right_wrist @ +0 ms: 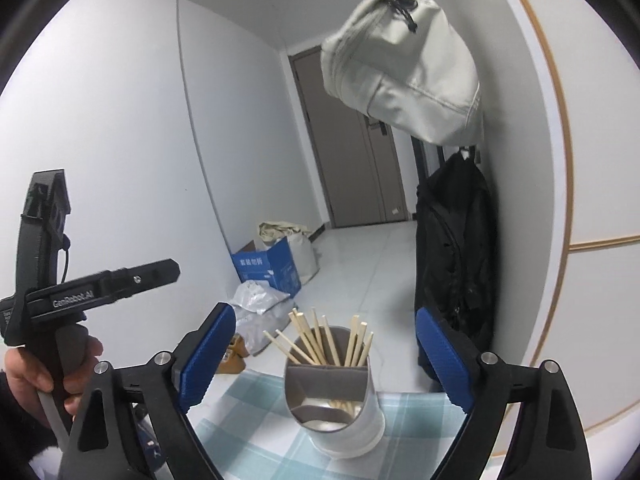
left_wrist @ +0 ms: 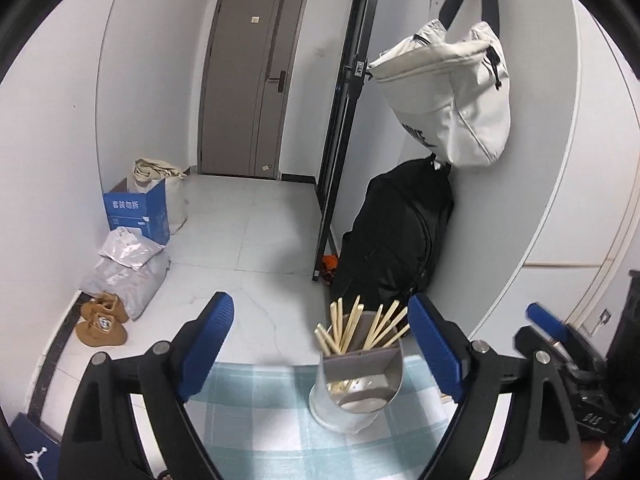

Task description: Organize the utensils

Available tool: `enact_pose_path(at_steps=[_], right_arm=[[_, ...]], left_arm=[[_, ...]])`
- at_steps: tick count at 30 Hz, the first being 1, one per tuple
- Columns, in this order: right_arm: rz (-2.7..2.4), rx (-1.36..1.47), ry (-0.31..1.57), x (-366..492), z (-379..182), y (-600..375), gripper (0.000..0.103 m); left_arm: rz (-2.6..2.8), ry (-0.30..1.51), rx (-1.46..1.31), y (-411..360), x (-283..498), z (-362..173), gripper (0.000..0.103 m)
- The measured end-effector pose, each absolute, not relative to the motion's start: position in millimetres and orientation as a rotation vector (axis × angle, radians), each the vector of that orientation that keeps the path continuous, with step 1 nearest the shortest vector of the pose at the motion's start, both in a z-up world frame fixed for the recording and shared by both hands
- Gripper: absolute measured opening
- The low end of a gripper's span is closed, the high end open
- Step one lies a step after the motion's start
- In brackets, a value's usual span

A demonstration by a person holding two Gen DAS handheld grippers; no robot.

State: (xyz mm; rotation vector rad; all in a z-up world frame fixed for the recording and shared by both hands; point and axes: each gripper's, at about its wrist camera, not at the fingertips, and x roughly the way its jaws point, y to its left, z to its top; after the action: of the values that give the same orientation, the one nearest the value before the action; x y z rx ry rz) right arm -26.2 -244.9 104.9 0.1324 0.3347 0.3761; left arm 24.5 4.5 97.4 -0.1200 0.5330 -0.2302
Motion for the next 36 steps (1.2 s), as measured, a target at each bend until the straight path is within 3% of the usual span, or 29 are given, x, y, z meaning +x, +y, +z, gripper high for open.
enact_pose_path(at_steps=[6, 36], right_arm=[[0.386, 0.119, 0.274, -53.2, 104.3, -241.0, 0.102], [0.303, 0.093, 0.297, -95.7, 27.3, -243.4, 0.103]], left_arm=[[-0.156, 0.519, -0.110, 6.9, 4.7, 86.9, 0.086], [-0.076, 0.530, -0.054, -2.2, -26.9, -3.4, 0.088]])
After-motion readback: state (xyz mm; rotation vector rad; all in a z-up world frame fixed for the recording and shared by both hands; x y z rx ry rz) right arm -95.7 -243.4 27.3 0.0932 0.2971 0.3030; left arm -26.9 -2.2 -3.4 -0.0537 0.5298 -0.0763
